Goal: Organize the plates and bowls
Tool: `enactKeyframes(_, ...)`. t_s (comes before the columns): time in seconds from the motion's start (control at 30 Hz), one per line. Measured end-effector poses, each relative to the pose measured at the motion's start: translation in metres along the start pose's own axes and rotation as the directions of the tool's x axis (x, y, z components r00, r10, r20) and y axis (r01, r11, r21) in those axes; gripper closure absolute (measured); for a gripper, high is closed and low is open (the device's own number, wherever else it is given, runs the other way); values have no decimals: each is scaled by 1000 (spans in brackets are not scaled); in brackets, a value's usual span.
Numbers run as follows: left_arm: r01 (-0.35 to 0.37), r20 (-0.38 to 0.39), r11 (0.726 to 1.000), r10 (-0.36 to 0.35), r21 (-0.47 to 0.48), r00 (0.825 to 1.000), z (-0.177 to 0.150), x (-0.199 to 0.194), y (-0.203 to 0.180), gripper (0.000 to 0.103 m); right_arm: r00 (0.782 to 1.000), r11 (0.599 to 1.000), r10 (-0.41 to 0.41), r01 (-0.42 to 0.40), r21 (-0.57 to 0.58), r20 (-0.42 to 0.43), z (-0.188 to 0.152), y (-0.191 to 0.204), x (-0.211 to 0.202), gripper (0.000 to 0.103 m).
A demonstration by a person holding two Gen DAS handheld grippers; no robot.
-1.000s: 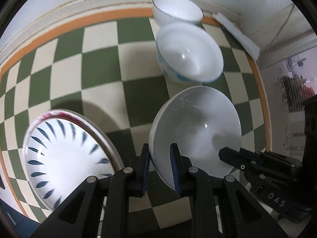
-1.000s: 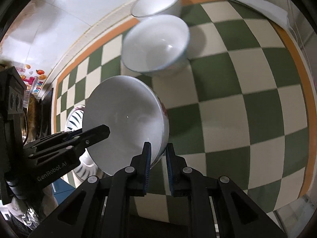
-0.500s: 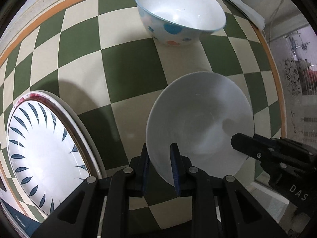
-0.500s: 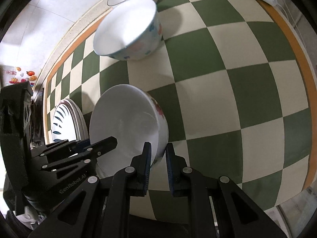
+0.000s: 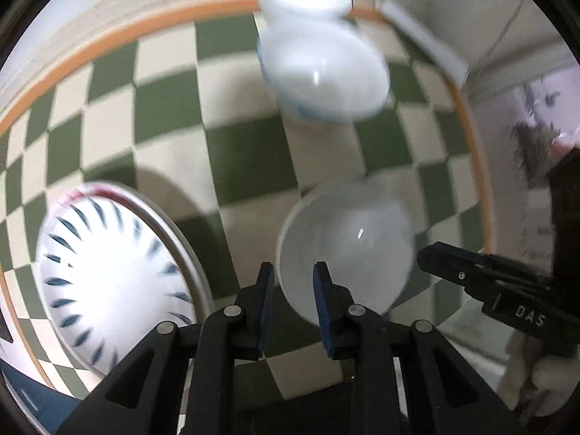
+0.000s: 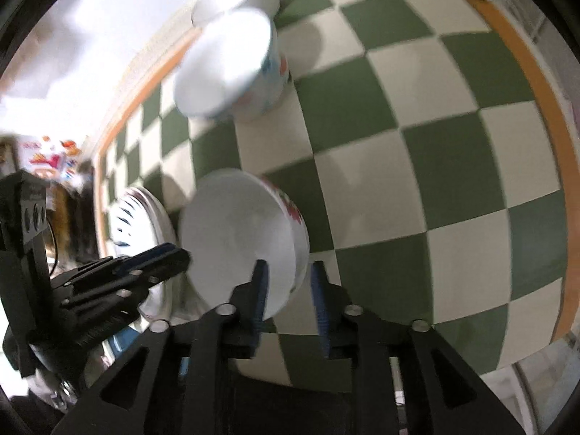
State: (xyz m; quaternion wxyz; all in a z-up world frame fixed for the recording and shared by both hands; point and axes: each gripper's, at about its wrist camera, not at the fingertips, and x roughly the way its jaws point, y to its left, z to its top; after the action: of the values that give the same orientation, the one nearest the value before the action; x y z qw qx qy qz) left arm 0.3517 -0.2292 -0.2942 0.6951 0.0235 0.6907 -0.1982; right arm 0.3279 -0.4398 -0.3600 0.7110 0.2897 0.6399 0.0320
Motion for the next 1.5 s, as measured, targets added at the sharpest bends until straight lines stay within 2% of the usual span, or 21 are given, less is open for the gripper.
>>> enactKeyframes(0.07, -6, 41, 1000, 7, -17, 999, 13, -15, 7, 77, 999, 1000, 19, -20, 22, 36, 11, -2, -15, 59)
enactKeyframes(0.13, -12, 72, 999, 15, -40, 997, 37, -21, 14, 75, 995, 997, 57, -60, 38, 86, 32, -3, -27, 58)
enactKeyframes(0.27, -33, 63, 996, 39, -84, 997, 88, -8, 28, 75, 991, 997, 65, -70, 41, 121, 72, 1, -27, 56)
enactKeyframes(0.4, -57, 23, 995, 59, -80, 998, 111, 11, 37, 75, 995, 999, 44, -44, 6, 92, 114, 10, -4, 56)
enactKeyframes(0.6, -86, -46, 995, 83, -51, 995, 138, 50, 33, 75, 1000, 1000, -11, 12, -23, 24, 144, 12, 38, 56)
enactKeyframes(0.7, -95, -57, 995, 93, -39, 994, 143, 61, 31, 76, 1000, 1000, -13, 13, -22, 3, 152, 11, 52, 57)
enactKeyframes(0.73, -97, -53, 995, 95, -36, 994, 143, 63, 31, 80, 1000, 1000, -15, 15, -23, 3, 153, 11, 55, 59)
enactKeyframes(0.77, -99, -49, 995, 98, -26, 994, 144, 64, 29, 83, 1000, 999, -23, 23, -27, 1, 154, 12, 58, 65)
enactKeyframes(0.8, -96, -49, 995, 95, -21, 994, 145, 65, 28, 87, 1000, 999, -24, 23, -27, -2, 154, 12, 60, 75)
enactKeyframes(0.87, -89, -46, 996, 89, -7, 995, 146, 68, 23, 89, 1000, 1000, -6, 6, -28, -4, 156, 14, 64, 87)
enactKeyframes(1.03, -110, -27, 994, 110, 5, 994, 144, 66, 17, 89, 998, 997, -57, 57, -53, 10, 156, 21, 66, 89)
enactKeyframes(1.3, -120, 12, 992, 120, 32, 993, 134, 42, 8, 89, 999, 997, -45, 47, -62, 29, 146, 27, 50, 91)
enactKeyframes(1.5, -97, 43, 994, 96, 40, 994, 112, 8, 0, 89, 998, 997, -22, 26, -72, 61, 125, 36, 13, 91)
